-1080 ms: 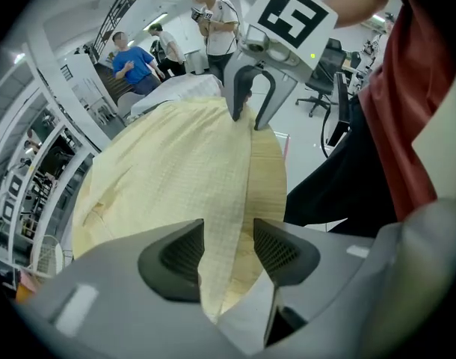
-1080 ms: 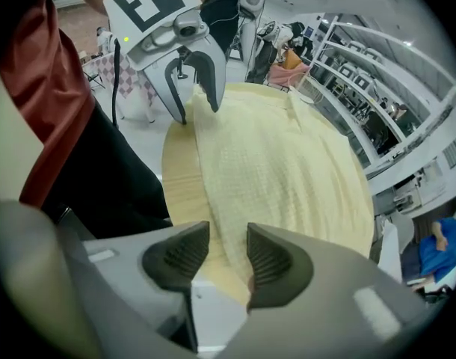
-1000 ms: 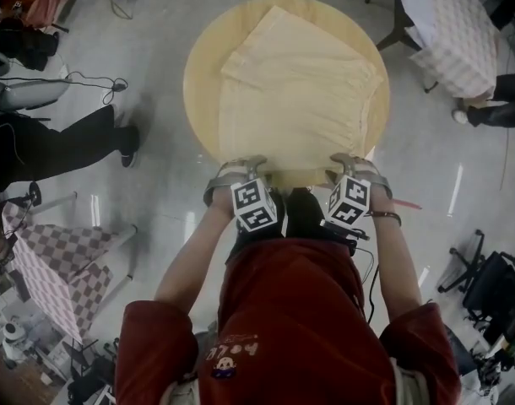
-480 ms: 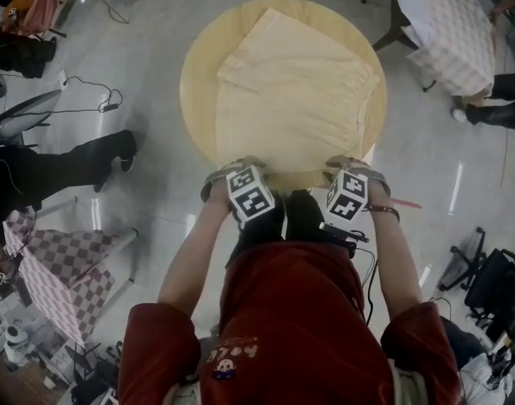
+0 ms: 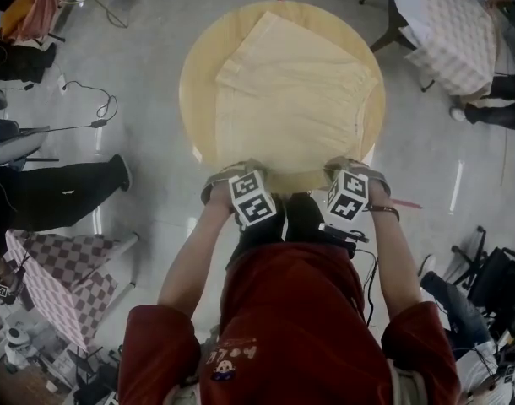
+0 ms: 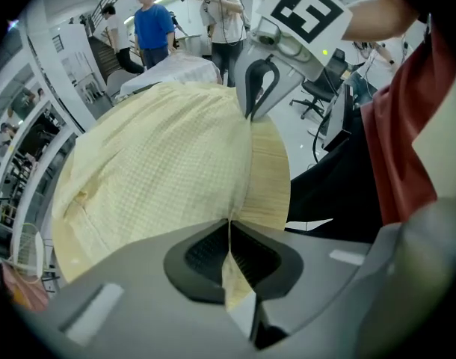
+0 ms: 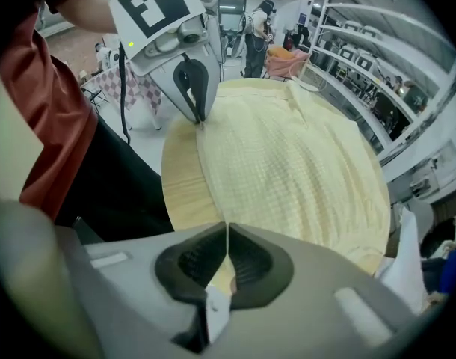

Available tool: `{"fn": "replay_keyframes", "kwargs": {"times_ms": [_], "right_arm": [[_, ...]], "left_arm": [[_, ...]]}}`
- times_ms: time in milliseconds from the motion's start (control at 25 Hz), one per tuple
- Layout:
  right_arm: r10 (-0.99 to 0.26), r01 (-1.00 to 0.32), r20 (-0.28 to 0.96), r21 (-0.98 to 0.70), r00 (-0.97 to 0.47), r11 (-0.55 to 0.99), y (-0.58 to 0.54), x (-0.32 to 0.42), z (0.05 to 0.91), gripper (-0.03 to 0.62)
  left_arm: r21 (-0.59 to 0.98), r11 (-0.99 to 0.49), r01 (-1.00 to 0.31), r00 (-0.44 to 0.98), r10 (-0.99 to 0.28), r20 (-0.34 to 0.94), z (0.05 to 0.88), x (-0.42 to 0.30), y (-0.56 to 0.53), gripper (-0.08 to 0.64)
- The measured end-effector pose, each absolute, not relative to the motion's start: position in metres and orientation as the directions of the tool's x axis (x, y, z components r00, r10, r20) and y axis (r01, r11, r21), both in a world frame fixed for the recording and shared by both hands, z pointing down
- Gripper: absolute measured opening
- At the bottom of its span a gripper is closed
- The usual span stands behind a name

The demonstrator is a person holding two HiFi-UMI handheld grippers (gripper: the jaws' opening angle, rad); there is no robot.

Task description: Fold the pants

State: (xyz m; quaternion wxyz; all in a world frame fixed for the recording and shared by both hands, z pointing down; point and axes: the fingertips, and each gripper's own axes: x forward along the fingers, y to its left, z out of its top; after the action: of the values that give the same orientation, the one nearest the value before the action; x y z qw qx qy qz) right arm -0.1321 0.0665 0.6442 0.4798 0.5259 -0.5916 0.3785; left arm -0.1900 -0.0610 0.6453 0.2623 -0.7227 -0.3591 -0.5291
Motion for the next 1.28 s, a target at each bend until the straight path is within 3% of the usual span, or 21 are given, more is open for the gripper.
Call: {"fn": "replay_keyframes", "kwargs": {"times_ms": [680, 1280], "right_arm": [[-0.394, -0.949, 0.877, 0.314, 0.277, 0.033, 0.033, -0.092, 0.562, 0.006], [-0.413, -0.871, 0.779, 0.484, 0.471, -0.080, 0.003, -0.033, 0.494, 0.006]], "left_arm": [[-0.331, -0.614, 0.716, 0.517, 0.149, 0.843, 0.553, -0.140, -0.104, 0.018], [-0.534, -0.560, 0.634, 0.691, 0.100, 0.716, 0.482, -0.059, -0.141, 0.017]]}}
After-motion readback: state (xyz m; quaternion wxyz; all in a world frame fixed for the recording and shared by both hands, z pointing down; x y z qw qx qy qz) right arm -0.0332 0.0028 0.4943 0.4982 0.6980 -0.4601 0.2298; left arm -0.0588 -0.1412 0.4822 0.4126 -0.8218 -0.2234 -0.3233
